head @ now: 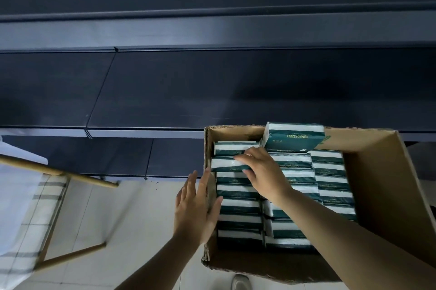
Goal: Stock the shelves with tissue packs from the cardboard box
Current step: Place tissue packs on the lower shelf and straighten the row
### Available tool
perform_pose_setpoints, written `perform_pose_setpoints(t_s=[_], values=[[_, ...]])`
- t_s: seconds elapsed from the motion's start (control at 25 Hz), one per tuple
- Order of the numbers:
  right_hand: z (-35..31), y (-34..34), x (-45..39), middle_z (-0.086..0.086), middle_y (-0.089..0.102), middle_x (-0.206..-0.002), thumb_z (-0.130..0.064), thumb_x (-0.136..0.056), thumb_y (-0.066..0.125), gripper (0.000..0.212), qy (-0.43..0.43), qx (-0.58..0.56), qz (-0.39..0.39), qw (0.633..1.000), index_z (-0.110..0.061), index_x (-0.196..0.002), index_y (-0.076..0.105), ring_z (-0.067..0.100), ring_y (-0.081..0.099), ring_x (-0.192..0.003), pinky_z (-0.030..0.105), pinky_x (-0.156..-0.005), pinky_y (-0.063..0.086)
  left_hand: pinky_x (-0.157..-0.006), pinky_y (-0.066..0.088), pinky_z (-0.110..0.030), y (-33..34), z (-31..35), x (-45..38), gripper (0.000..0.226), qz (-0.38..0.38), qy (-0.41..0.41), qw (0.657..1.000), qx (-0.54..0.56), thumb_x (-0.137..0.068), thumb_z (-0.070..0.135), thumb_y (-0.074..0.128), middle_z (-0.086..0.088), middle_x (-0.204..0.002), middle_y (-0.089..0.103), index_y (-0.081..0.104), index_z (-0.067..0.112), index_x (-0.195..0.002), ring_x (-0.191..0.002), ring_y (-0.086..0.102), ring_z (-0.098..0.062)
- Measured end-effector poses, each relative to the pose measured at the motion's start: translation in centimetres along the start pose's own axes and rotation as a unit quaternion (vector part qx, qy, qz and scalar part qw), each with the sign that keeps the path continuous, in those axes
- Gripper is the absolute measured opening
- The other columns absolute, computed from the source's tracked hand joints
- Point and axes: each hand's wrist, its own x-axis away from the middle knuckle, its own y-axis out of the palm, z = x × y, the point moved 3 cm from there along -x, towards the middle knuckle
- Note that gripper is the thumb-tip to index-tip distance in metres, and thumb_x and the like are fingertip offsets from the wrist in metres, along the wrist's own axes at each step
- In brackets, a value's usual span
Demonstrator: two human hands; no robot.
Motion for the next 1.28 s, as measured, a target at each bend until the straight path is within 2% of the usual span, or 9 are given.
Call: perform_pose_setpoints(t_s=[0.24,0.36,0.48,0.68,0.76,0.84,1.0,1.12,1.28], values=[[-1.0,-4.4,2.0,0.003,0.056,-0.107,-0.004,-0.086,0.061,0.037,-0.025,-0.017,0.005,1.0,-0.016,-0.121,0.058,0.022,0.056,-0.095,0.033,-0.072,0.051,-0.089,0.047,-0.054,-1.5,1.0,-0.1,0.074,-0.009,0.006,0.996,-0.086,-0.086,0.07,0.036,-0.017,-0.14,0.047,0.027,0.024,-0.143,-0.123,0.05,-0.04],[-1.8,-7.9,3.2,0.002,0.056,-0.11,-0.006,-0.09,0.057,0.036,-0.033,-0.022,0.01,0.999,-0.017,-0.124,0.057,0.021,0.056,-0.095,0.037,-0.076,0.051,-0.109,0.028,-0.05,-3.3,2.3,-0.1,0.088,0.014,-0.004,0.994,-0.104,-0.081,0.072,0.041,-0.012,-0.156,0.021,0.009,0.028,-0.15,-0.141,0.023,-0.034],[-3.3,-11.9,5.1,0.003,0.055,-0.11,-0.007,-0.091,0.056,0.034,-0.047,-0.008,0.032,0.998,-0.016,-0.125,0.058,0.021,0.056,-0.097,0.036,-0.079,0.05,-0.116,0.012,-0.044,-6.0,4.8,0.6,0.094,0.037,-0.004,0.995,-0.095,-0.082,0.071,0.045,-0.006,-0.159,0.003,-0.003,0.026,-0.151,-0.146,0.004,-0.026],[-7.2,-18.6,10.0,0.004,0.055,-0.108,-0.006,-0.091,0.055,0.035,-0.046,0.002,0.055,0.997,-0.015,-0.125,0.059,0.022,0.055,-0.096,0.037,-0.082,0.048,-0.115,0.014,-0.042,-11.7,10.0,3.9,0.106,0.102,0.065,0.989,-0.081,-0.074,0.073,0.056,-0.009,-0.157,0.01,0.002,0.025,-0.151,-0.144,0.01,-0.026],[-8.7,-21.5,12.1,0.005,0.055,-0.108,-0.005,-0.091,0.056,0.035,-0.035,-0.011,0.067,0.997,-0.014,-0.124,0.059,0.021,0.055,-0.096,0.02,-0.086,0.04,-0.115,0.013,-0.041,-14.0,12.3,5.3,0.106,0.123,0.089,0.985,-0.078,-0.074,0.072,0.056,-0.009,-0.158,0.009,0.0,0.026,-0.151,-0.144,0.008,-0.025],[-9.8,-24.5,14.1,0.002,0.055,-0.11,-0.007,-0.092,0.056,0.034,-0.008,-0.015,0.084,0.996,-0.015,-0.125,0.059,0.014,0.053,-0.094,0.004,-0.081,0.03,-0.115,0.014,-0.042,-16.0,14.7,6.3,0.106,0.152,0.117,0.979,-0.074,-0.074,0.071,0.058,-0.01,-0.157,0.011,0.003,0.026,-0.152,-0.144,0.008,-0.025],[-10.2,-29.5,16.6,-0.001,0.054,-0.111,-0.006,-0.092,0.055,0.035,0.004,-0.033,0.099,0.995,-0.017,-0.125,0.058,0.004,0.048,-0.087,0.013,-0.081,0.039,-0.114,0.015,-0.042,-18.5,19.2,7.7,0.107,0.188,0.15,0.968,-0.076,-0.073,0.069,0.062,-0.012,-0.157,0.014,0.006,0.024,-0.152,-0.144,0.01,-0.026],[-9.4,-33.6,17.7,-0.003,0.055,-0.11,-0.005,-0.091,0.056,0.036,-0.013,-0.018,0.12,0.993,-0.018,-0.124,0.06,0.0,0.046,-0.088,0.003,-0.078,0.031,-0.114,0.015,-0.042,-19.8,23.2,8.4,0.106,0.213,0.167,0.96,-0.069,-0.073,0.068,0.062,-0.012,-0.156,0.015,0.007,0.024,-0.152,-0.144,0.011,-0.026],[-7.4,-39.5,18.8,-0.006,0.054,-0.11,-0.006,-0.092,0.055,0.036,-0.026,0.001,0.121,0.992,-0.019,-0.126,0.058,0.004,0.046,-0.086,0.009,-0.076,0.03,-0.114,0.018,-0.043,-21.2,29.0,8.6,0.108,0.251,0.168,0.95,-0.086,-0.071,0.073,0.058,-0.013,-0.155,0.017,0.006,0.024,-0.152,-0.143,0.015,-0.027]])
